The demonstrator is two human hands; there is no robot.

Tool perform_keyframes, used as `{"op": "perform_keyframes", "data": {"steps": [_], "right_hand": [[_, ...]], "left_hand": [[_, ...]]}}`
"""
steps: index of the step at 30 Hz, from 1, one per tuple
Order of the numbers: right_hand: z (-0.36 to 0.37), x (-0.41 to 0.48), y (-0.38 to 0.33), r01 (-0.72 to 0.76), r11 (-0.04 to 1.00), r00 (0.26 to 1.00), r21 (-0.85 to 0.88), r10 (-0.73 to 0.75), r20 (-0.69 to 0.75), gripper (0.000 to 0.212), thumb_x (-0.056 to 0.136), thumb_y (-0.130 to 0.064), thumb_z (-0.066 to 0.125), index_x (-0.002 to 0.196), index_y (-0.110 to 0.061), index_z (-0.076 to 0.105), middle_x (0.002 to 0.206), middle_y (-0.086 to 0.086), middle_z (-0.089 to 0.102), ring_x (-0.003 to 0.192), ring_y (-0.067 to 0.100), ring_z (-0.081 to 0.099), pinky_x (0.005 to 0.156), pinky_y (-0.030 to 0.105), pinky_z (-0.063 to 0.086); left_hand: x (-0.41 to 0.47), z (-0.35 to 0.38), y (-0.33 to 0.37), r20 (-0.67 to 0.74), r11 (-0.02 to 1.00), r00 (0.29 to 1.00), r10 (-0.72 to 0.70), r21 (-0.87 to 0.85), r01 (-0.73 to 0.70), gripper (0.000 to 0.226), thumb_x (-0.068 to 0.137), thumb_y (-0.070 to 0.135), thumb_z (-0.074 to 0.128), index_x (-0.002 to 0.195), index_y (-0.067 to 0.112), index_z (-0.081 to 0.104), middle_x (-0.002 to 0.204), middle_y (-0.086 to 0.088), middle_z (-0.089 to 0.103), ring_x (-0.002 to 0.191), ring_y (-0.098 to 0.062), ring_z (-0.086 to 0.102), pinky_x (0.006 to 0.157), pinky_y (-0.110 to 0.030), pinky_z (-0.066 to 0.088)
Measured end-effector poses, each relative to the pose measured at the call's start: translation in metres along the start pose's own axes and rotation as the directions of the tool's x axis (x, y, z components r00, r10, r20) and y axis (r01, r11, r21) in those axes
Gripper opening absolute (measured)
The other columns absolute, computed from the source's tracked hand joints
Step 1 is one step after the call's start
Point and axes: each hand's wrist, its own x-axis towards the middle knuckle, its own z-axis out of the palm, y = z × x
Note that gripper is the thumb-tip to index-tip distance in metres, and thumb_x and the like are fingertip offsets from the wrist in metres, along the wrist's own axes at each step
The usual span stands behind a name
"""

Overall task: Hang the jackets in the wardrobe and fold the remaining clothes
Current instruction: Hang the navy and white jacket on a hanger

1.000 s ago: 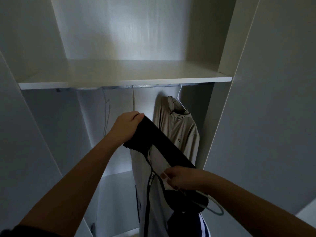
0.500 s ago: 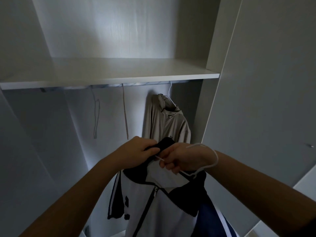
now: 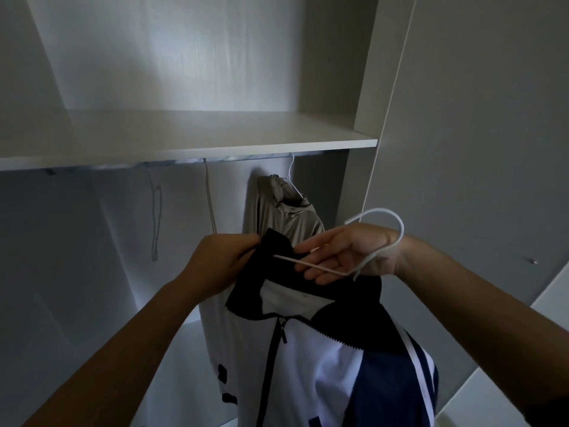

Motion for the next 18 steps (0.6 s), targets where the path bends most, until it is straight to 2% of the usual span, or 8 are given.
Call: {"op": "perform_keyframes", "data": {"steps": [2,4,5,8,10,12,14,18], "right_hand": [[-0.014,-0.017,0.002,0.106,0.993,0.993,-0.048,-0.109,-0.048,0.041,0.080,0.007,0.045,0.118,0.005,0.059,0.109,0.024,0.068,0.094,0.033,0.070,0.078,0.035,0.059],[-0.025,-0.033,0.005,0.202,0.953,0.973,-0.225,-0.221,-0.065,0.039,0.087,0.012,0.045,0.124,0.004,0.056,0.115,0.021,0.067,0.105,0.034,0.066,0.086,0.032,0.056],[-0.028,-0.038,0.007,0.217,0.898,0.965,-0.383,-0.255,-0.052,0.038,0.091,0.011,0.048,0.126,0.001,0.056,0.115,0.016,0.068,0.108,0.029,0.065,0.091,0.028,0.053],[-0.021,-0.035,0.020,0.168,0.571,0.935,-0.803,-0.351,-0.054,0.024,0.094,-0.004,0.057,0.116,-0.010,0.066,0.100,0.002,0.074,0.098,0.011,0.066,0.093,0.023,0.048],[-0.012,-0.024,0.029,0.149,0.507,0.902,-0.849,-0.422,-0.093,0.016,0.093,-0.005,0.058,0.101,-0.010,0.071,0.084,-0.003,0.073,0.082,0.009,0.065,0.084,0.025,0.050],[-0.003,-0.012,0.033,0.139,0.515,0.879,-0.846,-0.458,-0.135,0.015,0.093,-0.006,0.058,0.092,-0.012,0.072,0.074,-0.007,0.071,0.070,0.006,0.064,0.074,0.019,0.050],[0.004,0.000,0.034,0.134,0.521,0.854,-0.843,-0.492,-0.168,0.018,0.094,-0.006,0.057,0.084,-0.015,0.070,0.070,-0.008,0.070,0.064,0.006,0.065,0.071,0.015,0.050],[0.011,0.026,0.032,0.108,0.529,0.796,-0.842,-0.554,-0.246,0.027,0.096,-0.011,0.055,0.074,-0.003,0.069,0.069,0.007,0.071,0.055,0.007,0.064,0.064,0.014,0.052]], "left_hand": [[0.000,-0.001,-0.006,-0.037,0.998,0.999,-0.040,-0.041,0.038,0.021,0.087,0.038,0.038,0.081,0.029,0.056,0.062,0.020,0.047,0.053,-0.002,0.046,0.050,-0.013,0.029],[-0.001,-0.001,-0.013,-0.045,0.993,0.996,-0.083,-0.090,0.079,0.017,0.086,0.039,0.037,0.086,0.031,0.051,0.062,0.019,0.048,0.053,-0.005,0.048,0.051,-0.015,0.030],[-0.001,-0.001,-0.016,-0.049,0.993,0.995,-0.083,-0.084,0.078,0.016,0.086,0.039,0.036,0.086,0.031,0.050,0.061,0.018,0.048,0.053,-0.005,0.048,0.051,-0.016,0.030],[0.002,0.004,-0.018,-0.069,0.997,0.996,-0.053,-0.065,0.049,0.019,0.089,0.038,0.037,0.081,0.028,0.051,0.059,0.018,0.045,0.053,0.002,0.042,0.050,-0.013,0.026],[0.005,0.011,-0.017,-0.071,0.992,0.994,-0.078,-0.101,0.070,0.032,0.090,0.041,0.035,0.076,0.021,0.057,0.059,0.018,0.044,0.053,0.001,0.041,0.049,-0.014,0.026],[0.007,0.019,-0.015,-0.036,0.989,0.996,-0.081,-0.125,0.076,0.040,0.091,0.044,0.032,0.072,0.016,0.055,0.059,0.014,0.047,0.051,-0.001,0.041,0.049,-0.017,0.028],[0.009,0.028,-0.006,0.001,0.994,0.999,-0.038,-0.098,0.038,0.043,0.092,0.043,0.032,0.071,0.012,0.054,0.060,0.003,0.056,0.053,-0.012,0.051,0.050,-0.023,0.033],[0.014,0.047,0.008,0.033,0.993,0.998,-0.060,-0.102,0.063,0.044,0.093,0.044,0.034,0.081,0.012,0.061,0.066,-0.001,0.061,0.061,-0.020,0.057,0.055,-0.026,0.034]]}}
